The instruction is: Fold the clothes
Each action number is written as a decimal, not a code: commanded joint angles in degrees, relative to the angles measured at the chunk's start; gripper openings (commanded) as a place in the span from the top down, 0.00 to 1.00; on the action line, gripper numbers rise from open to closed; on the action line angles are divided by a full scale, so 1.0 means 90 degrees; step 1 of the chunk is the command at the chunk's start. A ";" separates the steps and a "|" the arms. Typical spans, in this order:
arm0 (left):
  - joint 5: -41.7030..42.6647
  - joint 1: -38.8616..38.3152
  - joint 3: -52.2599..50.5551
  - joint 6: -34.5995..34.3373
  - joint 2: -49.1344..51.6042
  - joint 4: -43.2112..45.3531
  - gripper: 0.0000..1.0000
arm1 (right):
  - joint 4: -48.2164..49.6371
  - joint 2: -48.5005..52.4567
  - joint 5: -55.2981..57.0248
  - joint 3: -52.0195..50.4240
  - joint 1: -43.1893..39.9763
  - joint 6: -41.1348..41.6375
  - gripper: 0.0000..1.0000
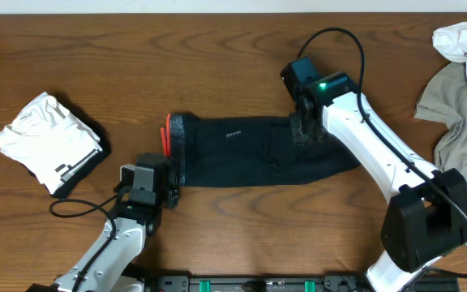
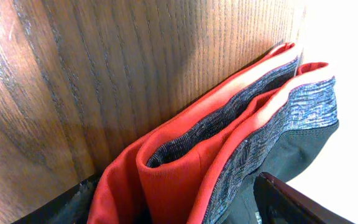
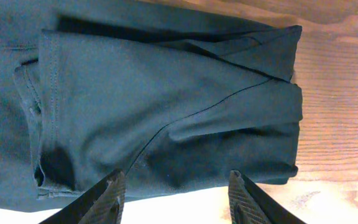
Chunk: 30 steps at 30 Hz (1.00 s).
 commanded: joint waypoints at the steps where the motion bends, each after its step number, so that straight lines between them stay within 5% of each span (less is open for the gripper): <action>1: 0.0102 0.0044 -0.0180 0.0177 0.0143 -0.0102 0.22 | -0.0007 0.0024 0.0061 -0.0005 -0.0049 0.0015 0.48; 8: 0.0233 0.0046 -0.0180 0.0175 0.0143 -0.0117 0.22 | -0.0012 0.0024 0.0056 -0.0005 -0.0046 0.0017 0.49; 12: 0.0236 0.0046 -0.0180 0.0177 0.0143 -0.0119 0.63 | -0.0012 0.0024 0.0039 -0.0005 -0.0046 0.0017 0.49; 17: 0.0233 0.0053 -0.0180 0.0843 0.0141 -0.0085 0.94 | -0.0015 0.0024 0.0039 -0.0005 -0.0049 0.0019 0.49; 30: 0.1008 0.1991 -0.0032 0.3976 -0.0869 -0.0236 0.94 | -0.0095 -0.0253 0.0029 -0.0002 -0.0651 0.0231 0.50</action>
